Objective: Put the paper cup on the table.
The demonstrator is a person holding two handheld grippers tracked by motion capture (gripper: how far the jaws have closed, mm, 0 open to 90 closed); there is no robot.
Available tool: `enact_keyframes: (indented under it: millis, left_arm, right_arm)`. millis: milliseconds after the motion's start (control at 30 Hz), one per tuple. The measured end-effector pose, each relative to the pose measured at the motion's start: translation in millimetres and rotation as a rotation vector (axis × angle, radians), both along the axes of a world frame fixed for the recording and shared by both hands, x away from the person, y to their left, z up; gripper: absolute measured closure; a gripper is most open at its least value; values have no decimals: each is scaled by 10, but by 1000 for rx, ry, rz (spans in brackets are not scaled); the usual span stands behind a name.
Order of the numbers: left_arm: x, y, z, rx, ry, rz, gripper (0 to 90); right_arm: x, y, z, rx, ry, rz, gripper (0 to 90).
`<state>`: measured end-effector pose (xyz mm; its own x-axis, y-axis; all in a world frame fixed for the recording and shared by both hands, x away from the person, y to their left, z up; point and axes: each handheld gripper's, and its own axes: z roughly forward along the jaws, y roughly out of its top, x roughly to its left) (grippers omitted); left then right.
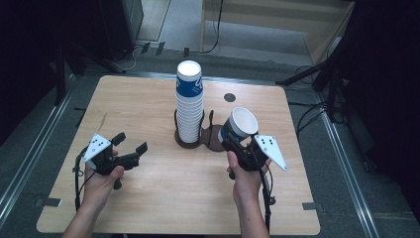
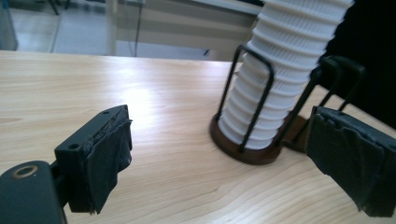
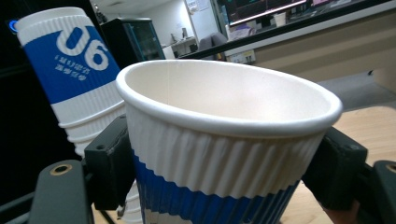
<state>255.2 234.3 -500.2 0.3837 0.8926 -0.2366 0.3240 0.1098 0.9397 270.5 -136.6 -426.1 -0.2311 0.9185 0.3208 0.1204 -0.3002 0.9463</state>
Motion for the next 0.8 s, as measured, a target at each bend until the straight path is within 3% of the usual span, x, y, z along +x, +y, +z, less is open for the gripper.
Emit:
enact_keyframes:
  millis: [133,800]
  left_arm:
    - [11,68,-68,1,7,28,81]
    - [28,389,-252,47,27,139,81]
  right_arm:
    - [34,-34,5,-35,-10,-14,217]
    - [193,-137,70,-115,-26,-49,215]
